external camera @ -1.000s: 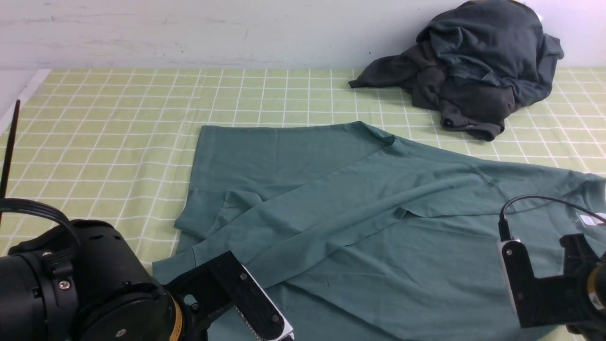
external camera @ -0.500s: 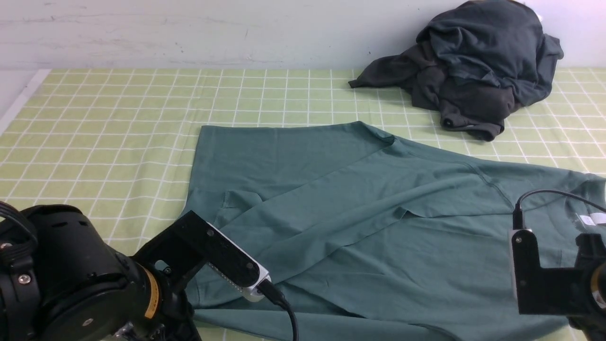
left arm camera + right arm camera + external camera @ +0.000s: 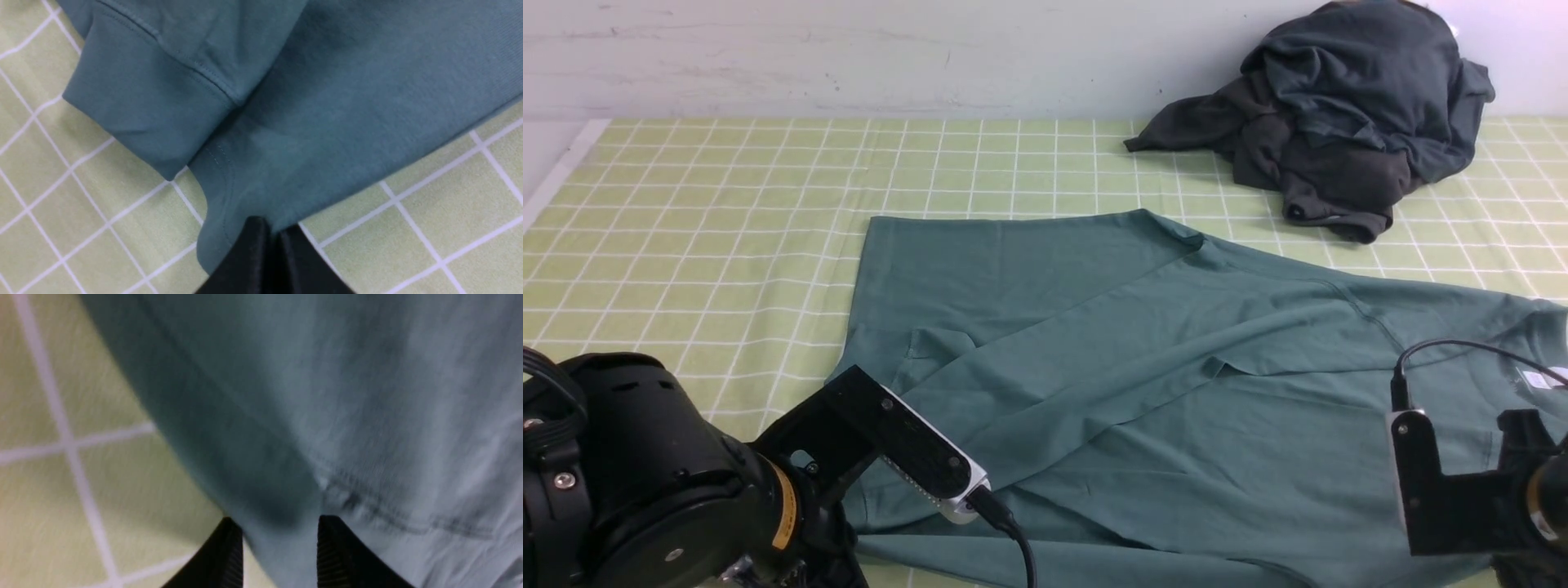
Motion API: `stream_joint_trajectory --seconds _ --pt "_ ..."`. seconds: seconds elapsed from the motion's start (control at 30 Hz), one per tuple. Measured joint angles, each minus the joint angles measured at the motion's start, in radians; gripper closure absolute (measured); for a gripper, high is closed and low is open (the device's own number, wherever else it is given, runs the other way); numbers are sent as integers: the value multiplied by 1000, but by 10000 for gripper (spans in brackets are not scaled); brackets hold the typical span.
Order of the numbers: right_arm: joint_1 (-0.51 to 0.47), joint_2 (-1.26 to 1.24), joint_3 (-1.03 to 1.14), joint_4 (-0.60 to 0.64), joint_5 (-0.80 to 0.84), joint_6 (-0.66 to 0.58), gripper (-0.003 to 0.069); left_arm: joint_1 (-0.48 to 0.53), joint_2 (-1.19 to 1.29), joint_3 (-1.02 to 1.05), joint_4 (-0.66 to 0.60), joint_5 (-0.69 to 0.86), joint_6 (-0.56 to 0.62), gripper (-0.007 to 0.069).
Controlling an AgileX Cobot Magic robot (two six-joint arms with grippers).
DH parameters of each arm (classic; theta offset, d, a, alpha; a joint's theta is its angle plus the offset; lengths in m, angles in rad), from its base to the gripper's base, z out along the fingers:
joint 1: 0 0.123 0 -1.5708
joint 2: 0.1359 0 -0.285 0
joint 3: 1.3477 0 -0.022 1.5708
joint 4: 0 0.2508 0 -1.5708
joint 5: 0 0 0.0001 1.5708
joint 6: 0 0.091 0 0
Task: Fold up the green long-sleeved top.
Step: Use both arms simultaneously to clamp the lower edge of the clothing fabric, then use both arms to drag the lower edge of the fabric forward and fold it over the upper edge
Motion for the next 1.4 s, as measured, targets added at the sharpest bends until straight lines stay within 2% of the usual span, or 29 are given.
stream_joint_trajectory --seconds 0.1,0.17,0.2,0.27,0.37,0.5,0.57,0.77,0.87,1.03,1.23,1.4 --pt "0 3 0 -6 -29 23 452 0 0 0 -5 0 0 625" --pt "0 4 0 -6 -43 36 515 0 0 0 -8 1 0 625" --pt "0 4 0 -6 -42 36 521 0 0 0 -9 1 0 625" --pt "0 -12 0 2 -9 47 601 0 0 0 -14 7 0 625" --pt "0 -65 0 49 35 97 657 2 -7 0 -14 11 -1 624" --pt "0 -128 -1 73 58 157 660 24 -35 0 -14 3 -33 624" --pt "0 -190 -24 83 83 239 659 59 -67 -11 -14 -7 -51 624" --pt "1 -227 -146 98 118 358 661 168 -45 -126 -16 -14 -17 617" --pt "-14 -151 -276 100 109 412 661 256 73 -302 -15 -35 26 617" --pt "-65 22 -464 115 92 434 661 349 276 -566 -8 -43 109 615" --pt "-125 252 -708 168 54 434 661 428 540 -868 -3 -50 134 615" --pt "-134 401 -868 248 63 437 661 461 708 -1012 2 -127 134 615"
